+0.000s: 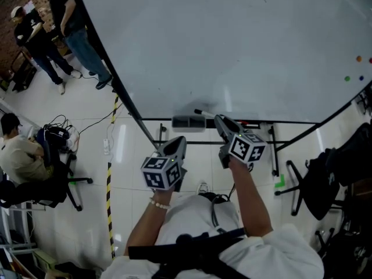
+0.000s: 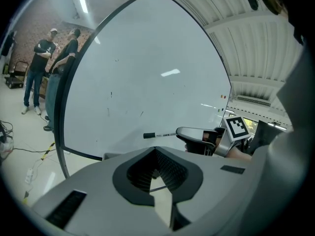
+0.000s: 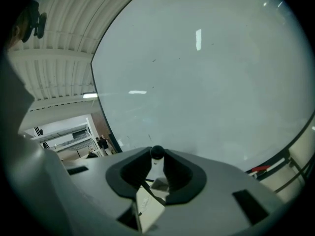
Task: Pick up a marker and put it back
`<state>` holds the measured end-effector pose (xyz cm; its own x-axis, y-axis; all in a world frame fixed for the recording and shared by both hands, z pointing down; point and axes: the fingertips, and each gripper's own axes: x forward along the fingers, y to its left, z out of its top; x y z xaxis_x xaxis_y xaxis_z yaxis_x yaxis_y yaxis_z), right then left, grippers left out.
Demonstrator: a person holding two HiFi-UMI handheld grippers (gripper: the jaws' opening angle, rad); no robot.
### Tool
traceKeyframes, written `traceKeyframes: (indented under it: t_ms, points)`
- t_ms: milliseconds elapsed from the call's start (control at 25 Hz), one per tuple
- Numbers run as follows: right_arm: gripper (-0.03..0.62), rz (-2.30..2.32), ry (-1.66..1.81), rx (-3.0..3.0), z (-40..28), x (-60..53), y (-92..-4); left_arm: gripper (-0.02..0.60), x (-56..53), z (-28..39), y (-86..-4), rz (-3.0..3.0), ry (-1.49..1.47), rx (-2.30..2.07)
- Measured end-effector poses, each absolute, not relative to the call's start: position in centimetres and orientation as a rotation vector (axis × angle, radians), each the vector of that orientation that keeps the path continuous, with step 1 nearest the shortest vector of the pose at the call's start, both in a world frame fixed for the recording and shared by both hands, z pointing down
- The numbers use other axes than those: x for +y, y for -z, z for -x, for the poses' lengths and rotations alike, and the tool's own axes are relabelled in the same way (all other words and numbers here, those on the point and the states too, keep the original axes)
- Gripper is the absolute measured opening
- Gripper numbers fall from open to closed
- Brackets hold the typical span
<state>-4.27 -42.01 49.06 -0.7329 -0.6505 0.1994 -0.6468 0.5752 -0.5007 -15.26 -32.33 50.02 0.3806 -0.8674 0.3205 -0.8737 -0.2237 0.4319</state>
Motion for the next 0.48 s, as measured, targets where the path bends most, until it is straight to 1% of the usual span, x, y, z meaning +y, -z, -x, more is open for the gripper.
traceKeyframes:
  t_ms: [480]
  points:
    - [0.082,1.146,1.042,2.812,5.5,-44.3,-55.0,-0.009,-34.5,15.5,-52.1,-2.049,-0.068,-1.486]
